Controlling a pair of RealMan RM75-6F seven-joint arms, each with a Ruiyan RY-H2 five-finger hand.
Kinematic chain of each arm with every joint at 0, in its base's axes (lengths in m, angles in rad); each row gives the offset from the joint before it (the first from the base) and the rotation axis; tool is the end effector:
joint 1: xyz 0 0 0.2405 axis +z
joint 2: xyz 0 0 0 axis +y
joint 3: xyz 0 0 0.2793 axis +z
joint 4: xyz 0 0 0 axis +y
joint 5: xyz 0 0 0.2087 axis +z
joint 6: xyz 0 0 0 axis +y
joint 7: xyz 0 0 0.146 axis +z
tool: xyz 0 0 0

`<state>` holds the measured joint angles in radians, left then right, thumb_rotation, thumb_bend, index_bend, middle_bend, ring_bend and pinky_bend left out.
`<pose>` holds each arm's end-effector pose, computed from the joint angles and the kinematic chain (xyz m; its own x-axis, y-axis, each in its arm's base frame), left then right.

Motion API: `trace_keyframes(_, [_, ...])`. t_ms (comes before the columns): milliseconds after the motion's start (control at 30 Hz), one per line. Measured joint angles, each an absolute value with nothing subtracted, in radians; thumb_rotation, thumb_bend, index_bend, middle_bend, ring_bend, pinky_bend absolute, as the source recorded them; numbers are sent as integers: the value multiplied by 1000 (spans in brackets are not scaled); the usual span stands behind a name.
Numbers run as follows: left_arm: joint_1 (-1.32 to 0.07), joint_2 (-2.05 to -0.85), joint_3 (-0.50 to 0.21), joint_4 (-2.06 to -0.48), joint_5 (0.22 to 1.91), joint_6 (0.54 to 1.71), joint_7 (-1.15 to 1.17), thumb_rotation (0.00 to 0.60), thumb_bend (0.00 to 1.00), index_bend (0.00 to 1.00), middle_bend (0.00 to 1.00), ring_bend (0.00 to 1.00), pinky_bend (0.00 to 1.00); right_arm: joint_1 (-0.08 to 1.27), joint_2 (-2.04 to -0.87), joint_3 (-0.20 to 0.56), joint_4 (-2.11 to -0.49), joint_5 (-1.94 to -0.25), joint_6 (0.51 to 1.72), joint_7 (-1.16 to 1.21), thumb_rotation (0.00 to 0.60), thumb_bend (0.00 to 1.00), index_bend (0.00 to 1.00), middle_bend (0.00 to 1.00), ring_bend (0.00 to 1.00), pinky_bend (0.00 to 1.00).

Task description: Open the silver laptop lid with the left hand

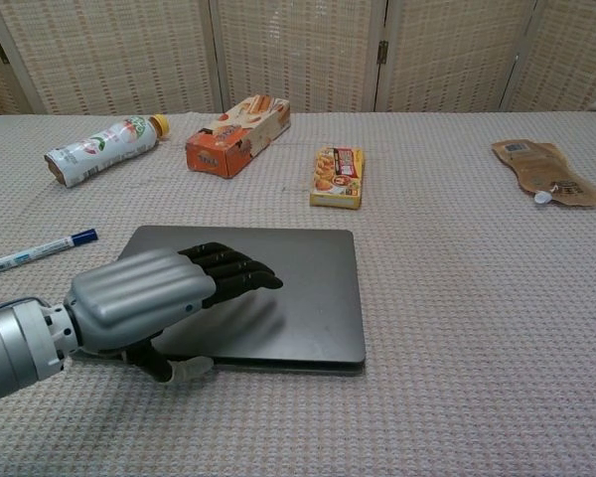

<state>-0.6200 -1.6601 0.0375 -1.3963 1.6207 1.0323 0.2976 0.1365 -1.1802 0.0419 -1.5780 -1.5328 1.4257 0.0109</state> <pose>-0.1741 0.2651 -0.0720 0.6077 0.1841 0.7725 0.6264 -0.7091 -0.3237 -0.3228 -0.1996 0.1415 0.3675 -0.0530 0.9285 -0.9279 -0.0883 0.3622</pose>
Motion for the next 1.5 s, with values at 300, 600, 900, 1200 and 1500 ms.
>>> trace_keyframes(300, [-589,-1702,33,-1286,1669,1171,248,600,612,79,107,55,0,149,-1176,15,-1596,-1601,1417,28,600,325,0,0,16,0])
trace_keyframes(600, [-582,-1811,-39,-1082,1704,1335,140,600,643,56,107,44,0,206,-1171,-49,-1616,-1748,1360,89,600,510,0,15,79,0])
trace_keyframes(900, [-620,-1806,-100,-1089,1671,1331,127,600,643,51,107,38,0,321,-1190,-106,-1633,-1867,1228,160,600,850,0,102,159,78])
trace_keyframes(1200, [-637,-1795,-108,-1129,1646,1302,166,600,642,43,107,31,0,475,-1246,-101,-1676,-1858,993,161,600,862,0,61,82,0])
trace_keyframes(1500, [-650,-1790,-110,-1153,1633,1285,201,600,643,43,107,30,0,625,-1384,-9,-1635,-1705,789,122,556,862,0,6,14,0])
